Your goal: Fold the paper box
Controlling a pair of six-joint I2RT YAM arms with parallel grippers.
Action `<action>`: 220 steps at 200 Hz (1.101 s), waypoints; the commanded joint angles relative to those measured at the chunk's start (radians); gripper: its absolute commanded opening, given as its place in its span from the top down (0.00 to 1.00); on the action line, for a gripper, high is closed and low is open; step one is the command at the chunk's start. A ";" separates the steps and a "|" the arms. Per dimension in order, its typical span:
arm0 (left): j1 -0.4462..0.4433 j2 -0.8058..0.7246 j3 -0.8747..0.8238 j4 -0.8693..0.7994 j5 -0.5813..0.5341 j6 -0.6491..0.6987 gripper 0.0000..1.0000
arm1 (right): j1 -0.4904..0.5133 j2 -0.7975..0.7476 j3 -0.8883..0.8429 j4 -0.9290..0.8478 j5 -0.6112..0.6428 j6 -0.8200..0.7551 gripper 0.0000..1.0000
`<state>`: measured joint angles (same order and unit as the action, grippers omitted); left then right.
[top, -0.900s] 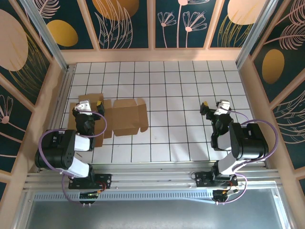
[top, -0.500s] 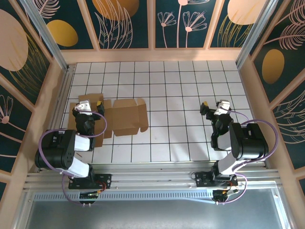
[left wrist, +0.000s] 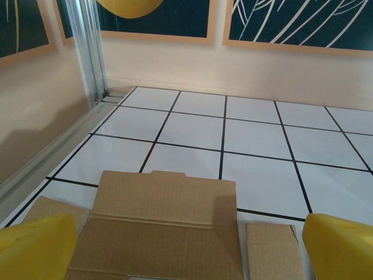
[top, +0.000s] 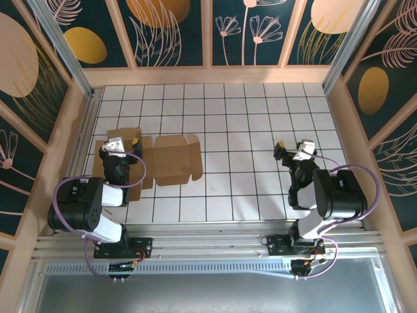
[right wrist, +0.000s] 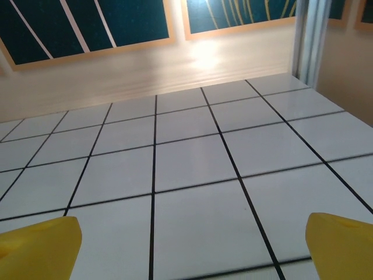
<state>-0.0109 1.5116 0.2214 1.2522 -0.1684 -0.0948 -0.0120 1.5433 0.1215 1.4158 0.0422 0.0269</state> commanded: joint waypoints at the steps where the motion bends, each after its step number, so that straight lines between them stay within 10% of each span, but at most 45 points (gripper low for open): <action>1: 0.011 -0.084 -0.023 0.015 -0.038 -0.019 0.01 | 0.073 -0.218 -0.028 -0.036 0.137 -0.065 0.01; 24: 0.009 -0.372 0.030 -0.363 -0.166 -0.180 0.01 | 0.132 -0.517 0.181 -0.617 0.085 0.094 0.03; 51: 0.009 -0.626 0.187 -0.942 -0.269 -0.626 0.01 | 0.214 -0.493 0.480 -1.003 -0.116 0.181 0.05; 90: 0.009 -0.648 0.370 -1.493 0.030 -1.080 0.09 | 0.434 -0.179 0.941 -1.387 -0.344 0.094 0.03; 161: 0.009 -0.824 0.089 -1.708 0.284 -1.671 0.24 | 0.684 0.394 1.540 -1.621 -0.284 0.023 0.03; 220: 0.009 -1.044 0.229 -2.197 -0.025 -1.724 0.24 | 0.715 0.544 1.648 -1.629 -0.328 0.036 0.03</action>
<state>-0.0048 0.4732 0.3798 -0.7029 -0.0910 -1.7493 0.7071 2.0869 1.7462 -0.1944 -0.2584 0.0662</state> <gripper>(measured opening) 0.749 0.966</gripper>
